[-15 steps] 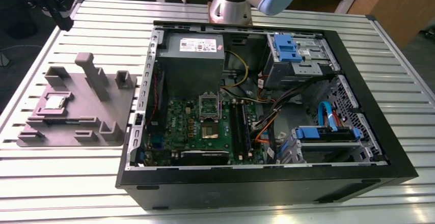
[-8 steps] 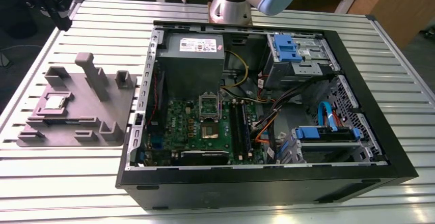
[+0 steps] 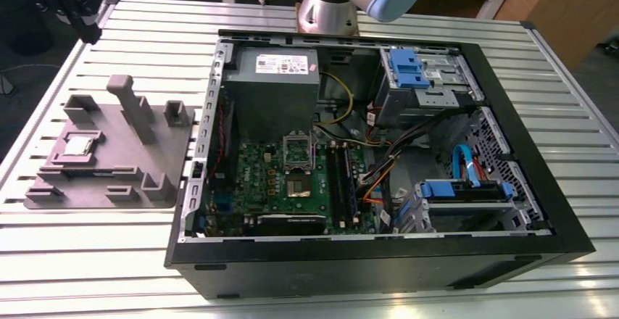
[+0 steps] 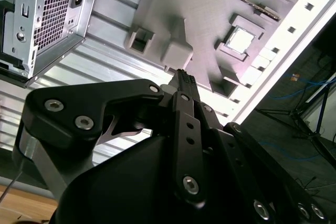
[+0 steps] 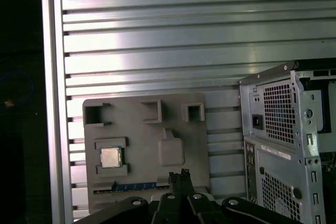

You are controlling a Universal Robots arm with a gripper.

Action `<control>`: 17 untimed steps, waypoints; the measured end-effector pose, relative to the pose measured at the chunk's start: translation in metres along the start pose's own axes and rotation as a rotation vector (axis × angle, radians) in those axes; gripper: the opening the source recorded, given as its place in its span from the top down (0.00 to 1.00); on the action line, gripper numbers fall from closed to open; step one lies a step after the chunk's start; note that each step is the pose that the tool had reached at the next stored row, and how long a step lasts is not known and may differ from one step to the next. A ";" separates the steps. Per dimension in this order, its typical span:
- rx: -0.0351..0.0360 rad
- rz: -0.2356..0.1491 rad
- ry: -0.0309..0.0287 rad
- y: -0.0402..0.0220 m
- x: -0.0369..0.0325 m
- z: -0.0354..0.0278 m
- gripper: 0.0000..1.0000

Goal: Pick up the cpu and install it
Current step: 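Reach for the cpu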

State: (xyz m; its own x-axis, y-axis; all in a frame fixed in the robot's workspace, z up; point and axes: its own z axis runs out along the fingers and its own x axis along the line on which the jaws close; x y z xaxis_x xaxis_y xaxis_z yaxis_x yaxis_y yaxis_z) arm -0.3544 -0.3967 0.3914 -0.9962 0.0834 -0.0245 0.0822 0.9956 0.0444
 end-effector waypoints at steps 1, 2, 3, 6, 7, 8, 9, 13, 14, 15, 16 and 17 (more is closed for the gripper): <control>0.0000 0.000 0.0000 0.0000 0.0002 0.0000 0.90; 0.0000 0.000 0.0000 -0.0001 0.0005 0.0000 0.90; 0.0000 0.000 0.0001 -0.0001 0.0014 -0.0001 0.90; 0.0000 0.000 0.0000 -0.0004 0.0053 -0.0001 0.90; 0.0000 0.000 0.0000 -0.0006 0.0082 -0.0001 0.90; 0.0000 0.000 0.0001 -0.0009 0.0122 -0.0001 0.90; 0.0000 0.000 0.0000 -0.0012 0.0167 -0.0002 0.90; 0.0001 0.000 0.0002 -0.0023 0.0308 -0.0003 0.90; 0.0000 0.000 0.0001 -0.0025 0.0333 -0.0002 0.90; 0.0000 0.000 0.0001 -0.0027 0.0356 -0.0002 0.90; -0.0001 0.000 0.0000 -0.0029 0.0380 -0.0001 0.90; 0.0000 0.000 0.0001 -0.0031 0.0398 -0.0001 0.90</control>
State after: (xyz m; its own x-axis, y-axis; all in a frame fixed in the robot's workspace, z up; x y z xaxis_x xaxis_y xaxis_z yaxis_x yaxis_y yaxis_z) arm -0.3943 -0.3964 0.3904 -0.9962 0.0833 -0.0244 0.0822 0.9956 0.0444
